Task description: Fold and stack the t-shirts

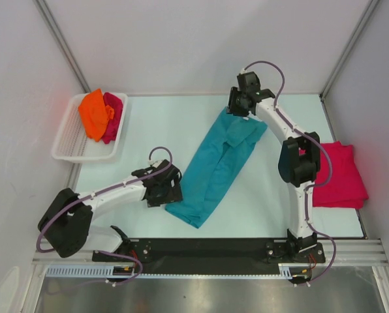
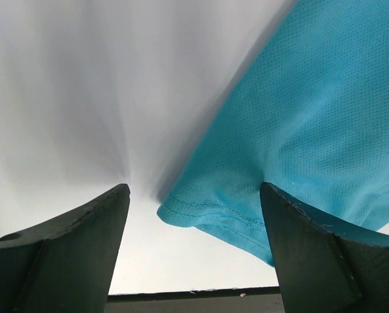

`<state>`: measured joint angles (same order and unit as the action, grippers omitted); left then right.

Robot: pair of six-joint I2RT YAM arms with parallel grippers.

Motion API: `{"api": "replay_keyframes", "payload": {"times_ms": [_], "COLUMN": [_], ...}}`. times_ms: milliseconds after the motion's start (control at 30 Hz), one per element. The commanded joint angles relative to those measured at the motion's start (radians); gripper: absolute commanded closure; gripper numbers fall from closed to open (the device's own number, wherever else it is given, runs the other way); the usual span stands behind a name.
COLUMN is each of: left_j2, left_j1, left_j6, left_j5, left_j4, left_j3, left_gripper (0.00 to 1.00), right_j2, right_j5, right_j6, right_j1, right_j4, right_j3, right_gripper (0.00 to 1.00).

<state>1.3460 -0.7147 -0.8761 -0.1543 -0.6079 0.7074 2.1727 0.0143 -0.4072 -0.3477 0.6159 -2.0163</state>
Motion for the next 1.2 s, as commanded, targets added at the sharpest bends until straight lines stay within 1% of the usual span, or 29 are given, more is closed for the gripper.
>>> {"api": "replay_keyframes", "payload": {"times_ms": [0, 200, 300, 467, 633, 733, 767, 933, 1167], "left_j2": [-0.057, -0.1, -0.096, -0.087, -0.084, -0.084, -0.082, -0.079, -0.077], "left_j1": [0.006, 0.008, 0.008, 0.008, 0.008, 0.008, 0.008, 0.008, 0.008], "left_j6": [0.016, 0.008, 0.011, 0.012, 0.012, 0.014, 0.012, 0.012, 0.015], "left_j5": [-0.01, -0.002, -0.002, 0.005, 0.012, 0.016, 0.016, 0.016, 0.016], "left_j4": [0.02, 0.03, 0.031, 0.043, 0.057, 0.065, 0.066, 0.069, 0.073], "left_j3": [-0.039, -0.077, -0.082, -0.078, -0.083, -0.091, -0.094, -0.094, -0.097], "left_gripper": [0.13, 0.13, 0.13, 0.13, 0.13, 0.13, 0.13, 0.13, 0.13], "right_j2": [-0.008, -0.002, -0.019, -0.085, -0.109, -0.114, -0.116, -0.131, -0.14], "right_j5": [-0.013, -0.013, -0.013, -0.013, -0.013, -0.013, -0.042, -0.079, -0.131], "right_j6": [0.013, 0.002, -0.01, -0.03, -0.041, -0.039, -0.039, -0.041, -0.044], "right_j1": [0.001, 0.004, -0.007, -0.034, -0.06, -0.083, -0.091, -0.129, -0.158], "right_j4": [0.021, 0.03, 0.033, -0.001, -0.021, -0.012, -0.008, 0.031, 0.062], "right_j3": [0.011, 0.057, 0.105, 0.252, 0.338, 0.338, 0.334, 0.283, 0.268], "right_gripper": [0.58, 0.59, 0.59, 0.59, 0.6, 0.6, 0.6, 0.6, 0.6]}}
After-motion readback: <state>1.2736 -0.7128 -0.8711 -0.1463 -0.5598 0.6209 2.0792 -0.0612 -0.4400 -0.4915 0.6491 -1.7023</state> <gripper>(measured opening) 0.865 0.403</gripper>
